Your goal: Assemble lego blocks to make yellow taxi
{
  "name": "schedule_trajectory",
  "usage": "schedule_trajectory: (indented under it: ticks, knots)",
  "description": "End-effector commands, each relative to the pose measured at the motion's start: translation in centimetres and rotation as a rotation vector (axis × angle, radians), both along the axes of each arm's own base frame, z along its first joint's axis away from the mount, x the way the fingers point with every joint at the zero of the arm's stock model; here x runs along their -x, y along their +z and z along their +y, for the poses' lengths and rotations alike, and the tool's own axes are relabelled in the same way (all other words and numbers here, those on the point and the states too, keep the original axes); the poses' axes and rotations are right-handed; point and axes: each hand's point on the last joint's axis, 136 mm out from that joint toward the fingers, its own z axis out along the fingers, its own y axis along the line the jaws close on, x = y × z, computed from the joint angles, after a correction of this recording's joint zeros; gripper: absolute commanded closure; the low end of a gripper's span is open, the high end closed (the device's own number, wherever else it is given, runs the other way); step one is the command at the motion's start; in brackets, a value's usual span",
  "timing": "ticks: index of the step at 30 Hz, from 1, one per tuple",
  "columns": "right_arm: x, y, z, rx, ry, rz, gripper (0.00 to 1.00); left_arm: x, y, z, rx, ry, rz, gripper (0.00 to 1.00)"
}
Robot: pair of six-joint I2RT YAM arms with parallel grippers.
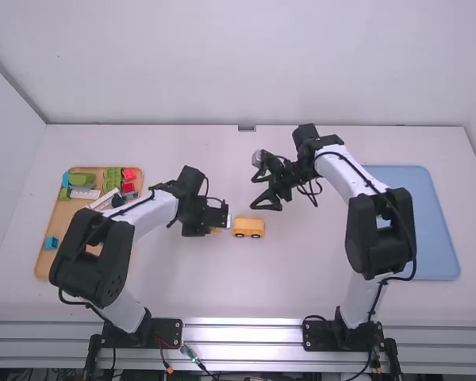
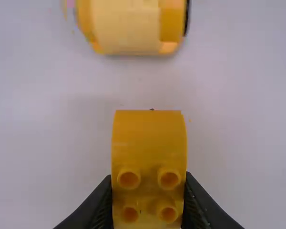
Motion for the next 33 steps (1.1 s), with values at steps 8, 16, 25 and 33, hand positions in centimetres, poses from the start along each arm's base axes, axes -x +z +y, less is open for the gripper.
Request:
schedule_trajectory:
  ticks: [8, 16, 25, 33]
  knots:
    - [0.0, -0.1, 0.8, 0.047, 0.029, -0.046, 0.01, 0.3, -2.4, 0.4, -0.006, 0.054, 0.013, 0.95]
    - [-1.4, -1.0, 0.4, 0.122, -0.031, -0.064, 0.01, -0.3, -2.7, 0.6, -0.027, 0.063, 0.039, 0.94]
    - [-2.8, -1.6, 0.1, 0.176, -0.096, -0.072, 0.01, -1.0, -2.4, 0.5, -0.015, 0.067, 0.016, 0.27]
    - [-4.6, -1.7, -0.9, 0.259, -0.203, -0.103, 0.01, -1.4, -2.3, 0.5, -0.018, 0.068, 0.0, 0.01]
